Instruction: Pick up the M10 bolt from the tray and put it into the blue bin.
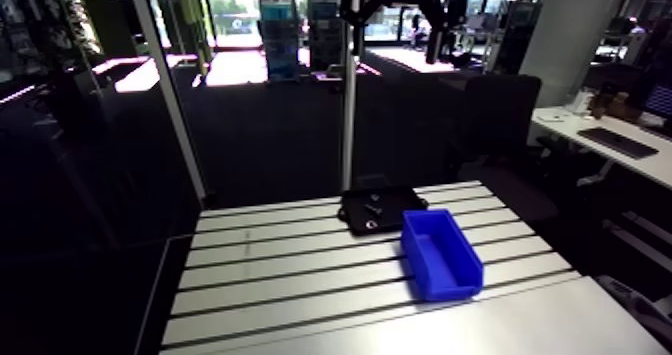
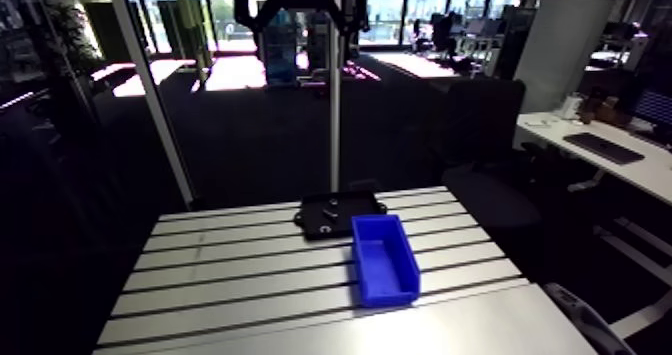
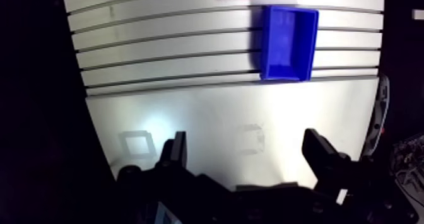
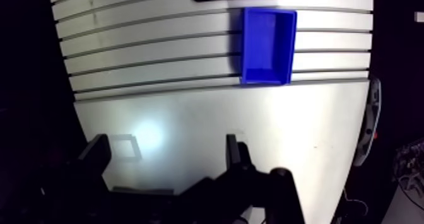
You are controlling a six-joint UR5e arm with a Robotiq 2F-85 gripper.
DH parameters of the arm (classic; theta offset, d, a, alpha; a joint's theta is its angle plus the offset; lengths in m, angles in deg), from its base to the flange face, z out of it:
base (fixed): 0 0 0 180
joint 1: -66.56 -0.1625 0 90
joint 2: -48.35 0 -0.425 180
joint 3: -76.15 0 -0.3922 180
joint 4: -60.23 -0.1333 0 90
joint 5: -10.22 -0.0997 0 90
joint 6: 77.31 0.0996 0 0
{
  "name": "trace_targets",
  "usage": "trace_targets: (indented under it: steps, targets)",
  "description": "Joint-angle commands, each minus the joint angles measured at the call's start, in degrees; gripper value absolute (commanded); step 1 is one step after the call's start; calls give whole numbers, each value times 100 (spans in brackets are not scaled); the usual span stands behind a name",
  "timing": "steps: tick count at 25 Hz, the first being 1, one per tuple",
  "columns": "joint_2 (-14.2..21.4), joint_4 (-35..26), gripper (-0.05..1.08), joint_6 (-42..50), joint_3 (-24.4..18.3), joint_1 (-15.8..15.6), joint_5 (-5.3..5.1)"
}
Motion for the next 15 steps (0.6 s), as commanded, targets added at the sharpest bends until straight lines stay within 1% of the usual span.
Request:
trace_targets:
  steps: [1, 14, 15]
  targets:
    - [149, 18, 1, 0, 202, 44, 9]
    - [132, 18, 1, 0, 193, 35, 9]
    - [123, 18, 1, 0, 202, 44, 26]
